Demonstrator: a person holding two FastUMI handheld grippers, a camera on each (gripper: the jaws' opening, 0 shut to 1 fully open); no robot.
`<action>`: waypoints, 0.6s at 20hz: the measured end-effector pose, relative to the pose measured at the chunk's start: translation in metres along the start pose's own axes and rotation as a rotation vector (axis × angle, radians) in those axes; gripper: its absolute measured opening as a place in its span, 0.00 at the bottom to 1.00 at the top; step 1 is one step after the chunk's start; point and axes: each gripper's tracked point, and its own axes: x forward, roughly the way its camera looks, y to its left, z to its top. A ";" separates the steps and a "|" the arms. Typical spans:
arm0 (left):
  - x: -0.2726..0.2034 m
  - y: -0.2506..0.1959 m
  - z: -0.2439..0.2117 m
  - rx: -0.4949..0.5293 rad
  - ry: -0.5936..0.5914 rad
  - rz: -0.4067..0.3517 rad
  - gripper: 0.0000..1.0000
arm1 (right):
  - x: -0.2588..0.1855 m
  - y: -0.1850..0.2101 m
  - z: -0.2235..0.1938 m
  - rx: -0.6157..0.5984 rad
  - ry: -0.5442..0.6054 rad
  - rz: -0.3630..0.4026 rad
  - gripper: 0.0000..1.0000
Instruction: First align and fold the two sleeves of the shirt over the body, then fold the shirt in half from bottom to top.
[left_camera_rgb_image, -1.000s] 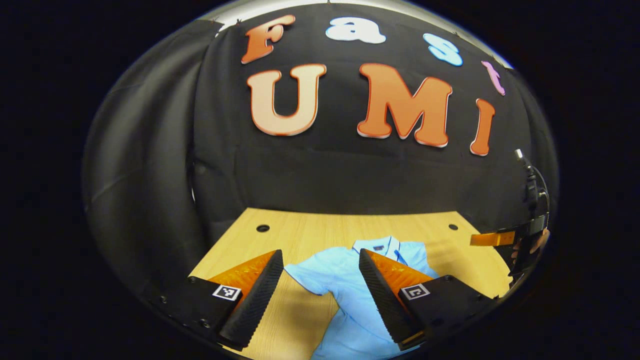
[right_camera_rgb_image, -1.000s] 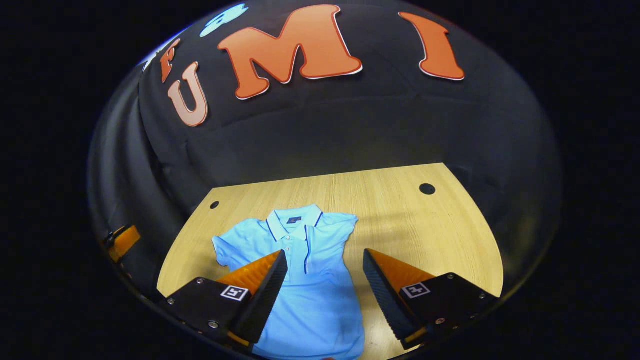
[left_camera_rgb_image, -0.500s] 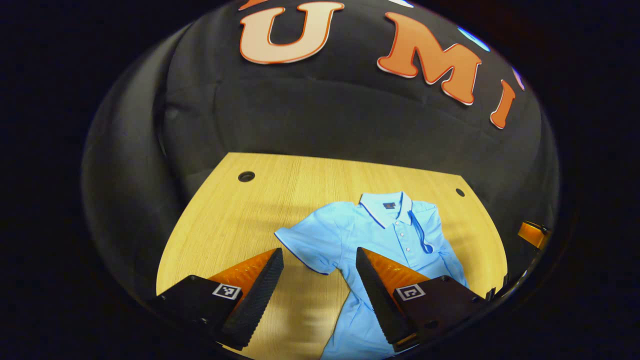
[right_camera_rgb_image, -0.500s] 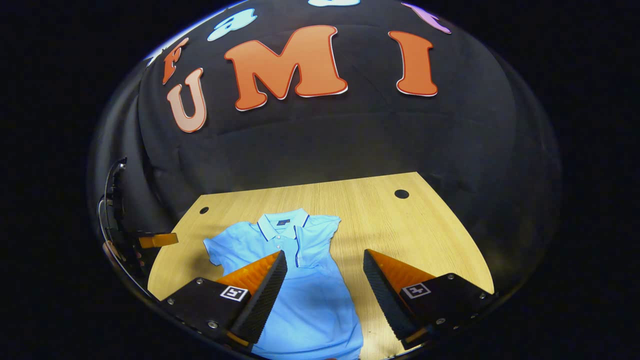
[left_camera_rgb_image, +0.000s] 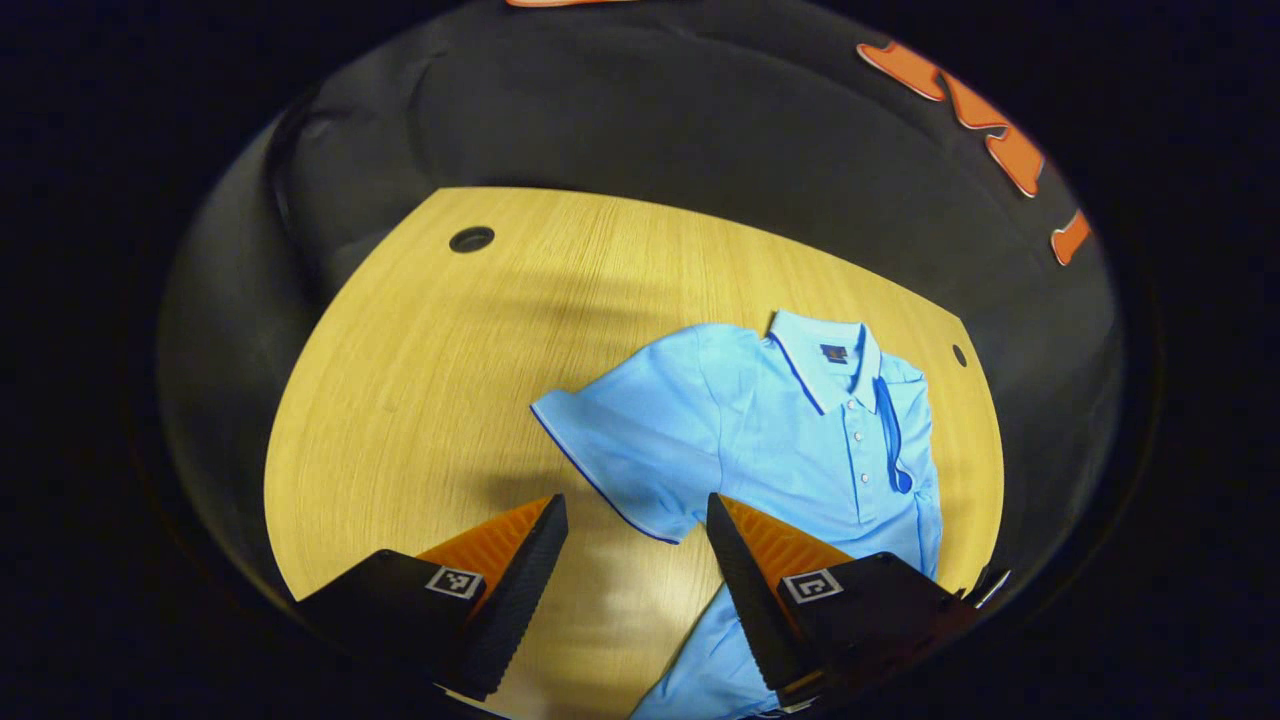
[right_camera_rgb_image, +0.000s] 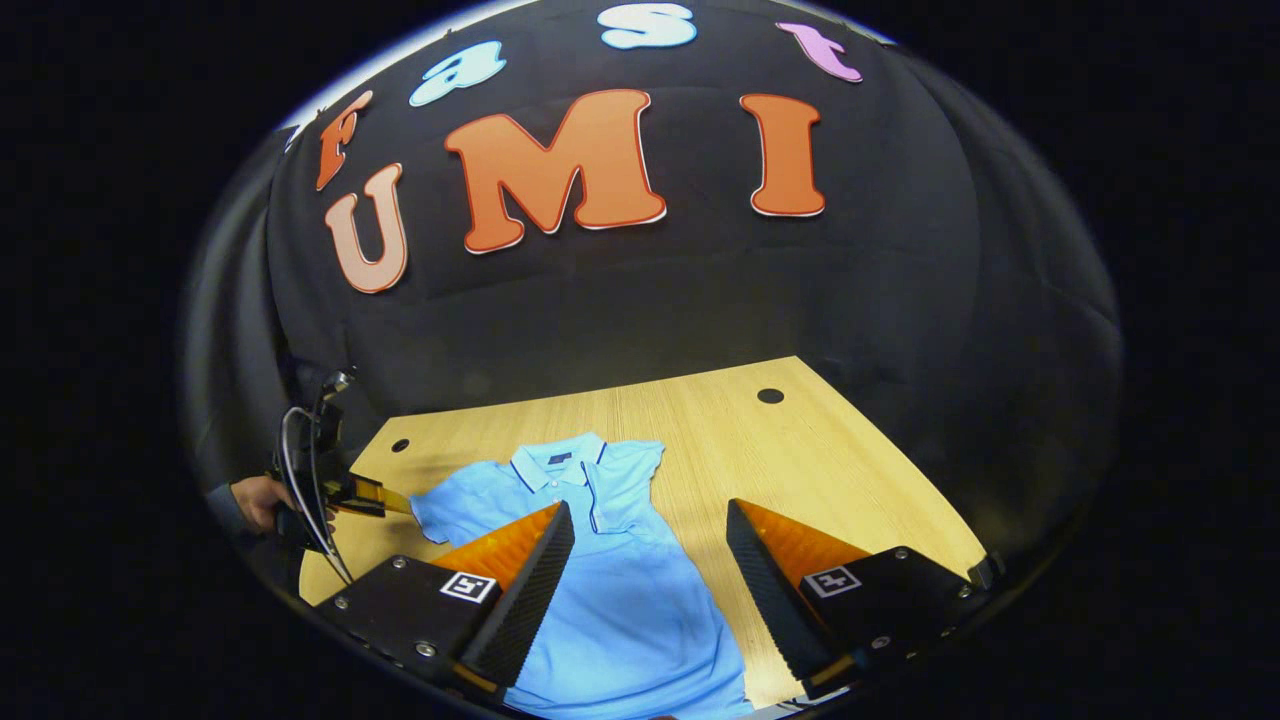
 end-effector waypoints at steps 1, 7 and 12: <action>0.009 0.006 0.001 -0.019 0.018 0.036 0.93 | -0.002 -0.002 -0.001 -0.005 -0.001 -0.006 0.96; 0.044 0.011 0.010 -0.098 0.091 0.078 0.89 | -0.012 -0.012 0.000 -0.008 -0.014 -0.037 0.96; 0.066 0.020 0.008 -0.093 0.139 0.156 0.76 | -0.018 -0.018 -0.006 0.009 -0.012 -0.052 0.96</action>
